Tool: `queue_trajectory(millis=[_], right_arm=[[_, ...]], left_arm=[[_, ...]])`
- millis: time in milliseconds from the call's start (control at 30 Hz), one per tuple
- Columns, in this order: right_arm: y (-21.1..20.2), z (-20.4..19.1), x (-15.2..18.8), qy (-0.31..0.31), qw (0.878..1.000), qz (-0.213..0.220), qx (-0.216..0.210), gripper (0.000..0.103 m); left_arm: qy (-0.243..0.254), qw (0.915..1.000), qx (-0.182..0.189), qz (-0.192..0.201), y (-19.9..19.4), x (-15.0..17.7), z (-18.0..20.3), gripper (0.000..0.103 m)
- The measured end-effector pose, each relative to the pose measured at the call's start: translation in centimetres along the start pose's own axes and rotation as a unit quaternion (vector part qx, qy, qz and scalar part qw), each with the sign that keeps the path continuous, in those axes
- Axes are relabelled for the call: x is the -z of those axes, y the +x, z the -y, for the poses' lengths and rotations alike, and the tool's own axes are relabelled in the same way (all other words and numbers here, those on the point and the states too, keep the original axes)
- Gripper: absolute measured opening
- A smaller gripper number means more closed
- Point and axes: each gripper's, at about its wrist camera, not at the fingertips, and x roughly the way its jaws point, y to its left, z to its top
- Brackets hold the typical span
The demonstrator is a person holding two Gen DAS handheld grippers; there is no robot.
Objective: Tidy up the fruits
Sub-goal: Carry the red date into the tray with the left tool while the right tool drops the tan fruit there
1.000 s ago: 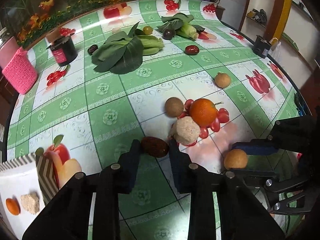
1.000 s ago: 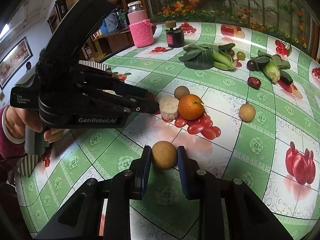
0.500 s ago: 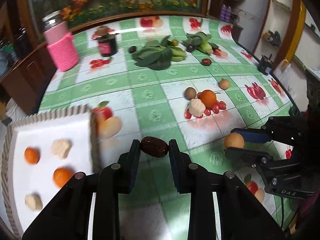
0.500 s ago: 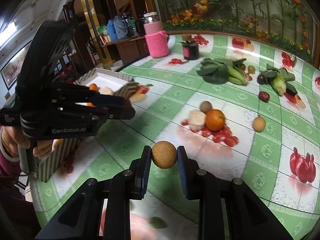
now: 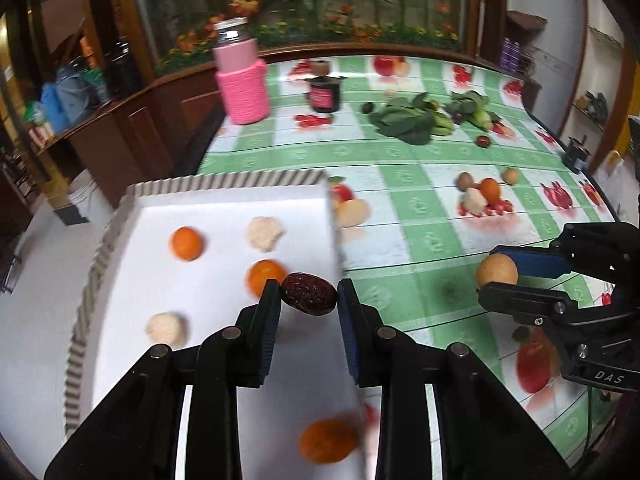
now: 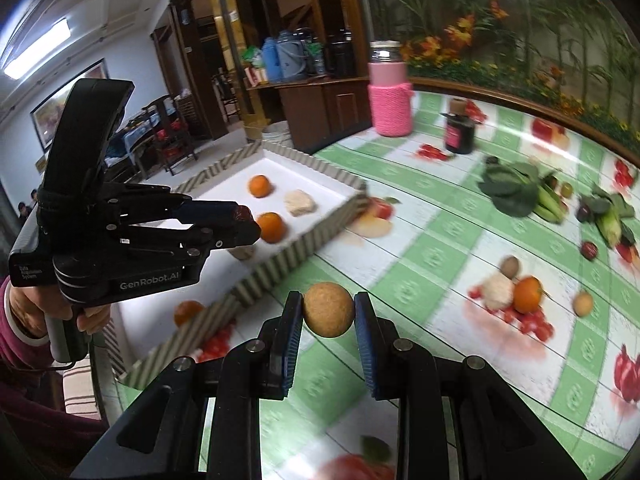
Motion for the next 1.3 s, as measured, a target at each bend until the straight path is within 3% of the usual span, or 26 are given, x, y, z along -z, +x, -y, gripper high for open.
queue_trajectory(millis=[633,1300], right_arm=[[5.1,-6.8,-3.1,-0.055,0.997,-0.022,-0.045,0.026],[10.6,-9.8,-6.1,-0.093,0.992,-0.053,-0.061,0.026]], left_arm=[[-0.067,0.9962,-0.054,-0.008,-0.7,3.4,-8.1,0.026],[-0.095,0.9927,-0.051,-0.053,1.1,5.6,-11.3,0.026]])
